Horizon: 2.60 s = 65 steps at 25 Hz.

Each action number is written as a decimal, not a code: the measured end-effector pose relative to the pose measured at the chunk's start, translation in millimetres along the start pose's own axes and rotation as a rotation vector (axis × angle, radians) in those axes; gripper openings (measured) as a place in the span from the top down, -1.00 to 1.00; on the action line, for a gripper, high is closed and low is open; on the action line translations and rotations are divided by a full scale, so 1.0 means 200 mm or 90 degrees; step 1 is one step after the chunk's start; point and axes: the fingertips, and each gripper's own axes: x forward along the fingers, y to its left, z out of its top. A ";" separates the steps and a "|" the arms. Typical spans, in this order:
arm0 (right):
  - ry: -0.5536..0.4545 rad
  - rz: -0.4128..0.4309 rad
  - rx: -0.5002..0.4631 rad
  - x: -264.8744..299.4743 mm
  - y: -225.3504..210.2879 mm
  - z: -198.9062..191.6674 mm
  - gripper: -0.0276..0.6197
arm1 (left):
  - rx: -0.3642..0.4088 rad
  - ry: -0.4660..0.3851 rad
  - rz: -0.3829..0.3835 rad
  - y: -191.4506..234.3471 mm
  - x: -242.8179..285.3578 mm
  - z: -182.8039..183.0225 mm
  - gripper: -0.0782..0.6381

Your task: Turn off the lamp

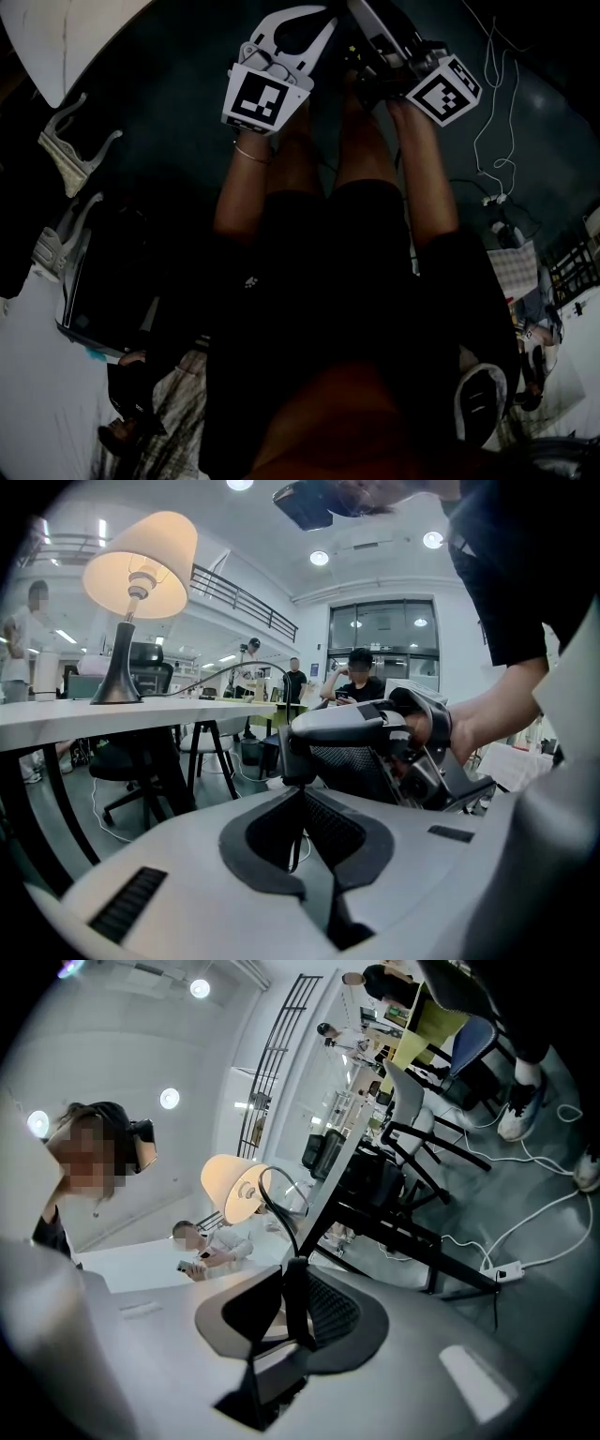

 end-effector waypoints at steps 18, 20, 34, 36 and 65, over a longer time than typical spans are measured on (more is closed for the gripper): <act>-0.004 -0.008 0.014 -0.01 -0.03 -0.01 0.69 | -0.010 0.006 -0.009 -0.01 0.01 -0.02 0.74; -0.004 -0.008 0.015 -0.02 -0.03 -0.01 0.72 | -0.011 0.007 -0.010 -0.01 0.02 -0.03 0.74; 0.031 -0.055 -0.025 -0.03 -0.10 -0.07 0.73 | -0.040 0.030 -0.016 -0.03 0.05 -0.13 0.73; 0.041 -0.066 -0.040 -0.02 -0.11 -0.09 0.73 | -0.056 0.032 -0.015 -0.03 0.05 -0.15 0.73; 0.073 -0.183 -0.119 -0.10 -0.41 -0.17 0.73 | -0.126 -0.017 0.011 0.04 -0.02 -0.13 0.76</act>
